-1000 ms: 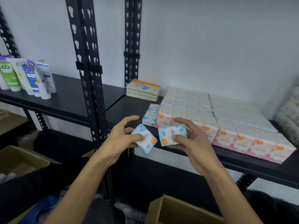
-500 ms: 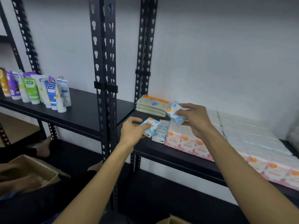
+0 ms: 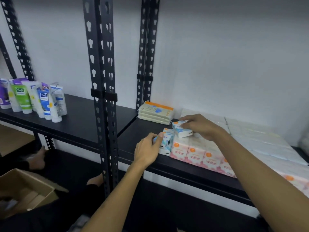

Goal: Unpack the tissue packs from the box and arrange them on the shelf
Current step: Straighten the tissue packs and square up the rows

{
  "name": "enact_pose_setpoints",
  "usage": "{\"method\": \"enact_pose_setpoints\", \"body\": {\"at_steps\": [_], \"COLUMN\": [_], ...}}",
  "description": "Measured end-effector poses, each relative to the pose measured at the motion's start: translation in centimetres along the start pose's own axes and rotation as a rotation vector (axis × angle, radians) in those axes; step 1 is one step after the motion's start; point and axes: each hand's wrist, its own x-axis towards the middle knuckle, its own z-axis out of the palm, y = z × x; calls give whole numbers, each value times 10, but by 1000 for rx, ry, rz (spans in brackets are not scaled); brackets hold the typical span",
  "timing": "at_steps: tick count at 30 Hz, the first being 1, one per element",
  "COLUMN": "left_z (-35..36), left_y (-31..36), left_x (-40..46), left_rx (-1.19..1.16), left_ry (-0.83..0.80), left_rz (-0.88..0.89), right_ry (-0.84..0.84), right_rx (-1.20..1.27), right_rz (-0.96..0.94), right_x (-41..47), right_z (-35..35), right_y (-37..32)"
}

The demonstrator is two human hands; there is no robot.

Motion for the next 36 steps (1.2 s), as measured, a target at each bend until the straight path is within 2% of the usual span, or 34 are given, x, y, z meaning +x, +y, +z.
{"method": "enact_pose_setpoints", "body": {"at_steps": [2, 5, 9, 14, 17, 20, 23, 26, 29, 33, 36], "left_z": [-3, -5, 3, 9, 6, -2, -7, -4, 0, 1, -4], "left_y": [-6, -13, -13, -10, -15, -19, -24, -24, -20, -21, -21], "left_x": [2, 2, -1, 1, 2, 2, 4, 5, 2, 2, 2], "left_rx": [-62, -104, -22, 73, 39, -61, -96, -20, 50, 59, 22], "left_ry": [-63, -117, -34, -3, -54, -124, -207, -162, -97, -90, -155], "left_rz": [9, 60, 47, 11, 51, 86, 117, 150, 141, 152, 165], "right_ry": [19, 94, 172, 102, -19, -123, -211, -271, -279, -268, -194], "right_rx": [-31, 66, 59, -347, -691, -824, -843, -804, -805, -775, -794], "right_rz": [-24, -62, -138, -219, -187, -146, -120, -89, -96, -90, -97], "right_x": [6, 18, 36, 62, 73, 79, 81, 80, 80, 81, 78], "right_z": [-3, -2, 13, 40, 42, 38, 38, 43, 42, 40, 43], "right_y": [-3, -8, -14, -14, -8, -9, -16, -19, -19, -17, -14]}}
